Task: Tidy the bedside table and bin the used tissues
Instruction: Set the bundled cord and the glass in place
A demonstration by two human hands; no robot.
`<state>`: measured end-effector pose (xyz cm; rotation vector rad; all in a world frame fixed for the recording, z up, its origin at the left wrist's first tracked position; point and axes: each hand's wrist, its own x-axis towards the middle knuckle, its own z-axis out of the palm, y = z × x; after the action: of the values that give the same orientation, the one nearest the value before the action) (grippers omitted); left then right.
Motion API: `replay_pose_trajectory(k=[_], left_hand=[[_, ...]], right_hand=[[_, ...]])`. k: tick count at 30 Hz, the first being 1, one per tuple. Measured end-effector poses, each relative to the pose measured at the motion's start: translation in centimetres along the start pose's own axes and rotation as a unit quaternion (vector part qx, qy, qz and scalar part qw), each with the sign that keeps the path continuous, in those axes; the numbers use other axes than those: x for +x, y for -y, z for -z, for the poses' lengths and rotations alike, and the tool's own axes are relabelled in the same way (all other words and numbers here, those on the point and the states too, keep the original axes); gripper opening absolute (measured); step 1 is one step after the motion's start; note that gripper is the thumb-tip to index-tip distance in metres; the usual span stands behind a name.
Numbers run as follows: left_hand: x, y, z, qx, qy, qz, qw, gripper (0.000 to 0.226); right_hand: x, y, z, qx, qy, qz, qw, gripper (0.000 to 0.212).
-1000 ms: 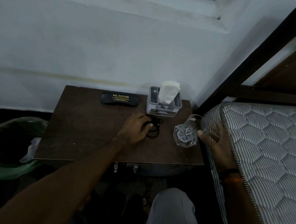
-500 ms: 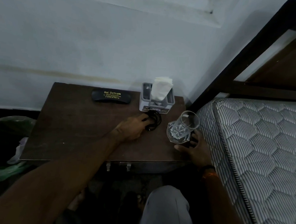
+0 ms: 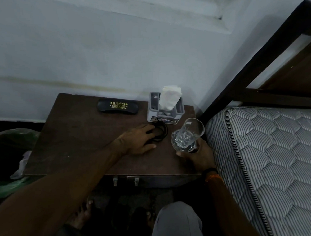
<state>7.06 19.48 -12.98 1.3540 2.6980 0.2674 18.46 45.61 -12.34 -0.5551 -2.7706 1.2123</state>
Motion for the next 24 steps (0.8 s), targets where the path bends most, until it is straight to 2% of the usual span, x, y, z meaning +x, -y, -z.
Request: replay_pose_trajectory(k=[5, 10, 18, 21, 24], left_hand=[[-0.3, 0.0, 1.5, 0.034, 0.032, -0.001, 0.999, 0.04], [-1.6, 1.1, 2.5, 0.066, 0.07, -0.012, 0.995, 0.039], [-2.9, 1.6, 2.3, 0.079, 0.066, -0.007, 0.995, 0.038], [-2.9, 1.3, 2.3, 0.054, 0.069, 0.019, 0.996, 0.043], [-2.9, 1.0, 2.1, 0.011, 0.03, 0.031, 0.999, 0.048]], right_hand=[[0.9, 1.2, -0.5, 0.001, 0.021, 0.007, 1.0, 0.074], [2.3, 1.5, -0.4, -0.013, 0.05, 0.024, 0.998, 0.076], [3.1, 1.1, -0.4, -0.048, 0.065, 0.016, 0.997, 0.087], [2.6, 1.9, -0.3, -0.005, 0.071, 0.021, 0.997, 0.093], [1.9, 2.8, -0.8, 0.045, 0.039, 0.013, 0.998, 0.098]])
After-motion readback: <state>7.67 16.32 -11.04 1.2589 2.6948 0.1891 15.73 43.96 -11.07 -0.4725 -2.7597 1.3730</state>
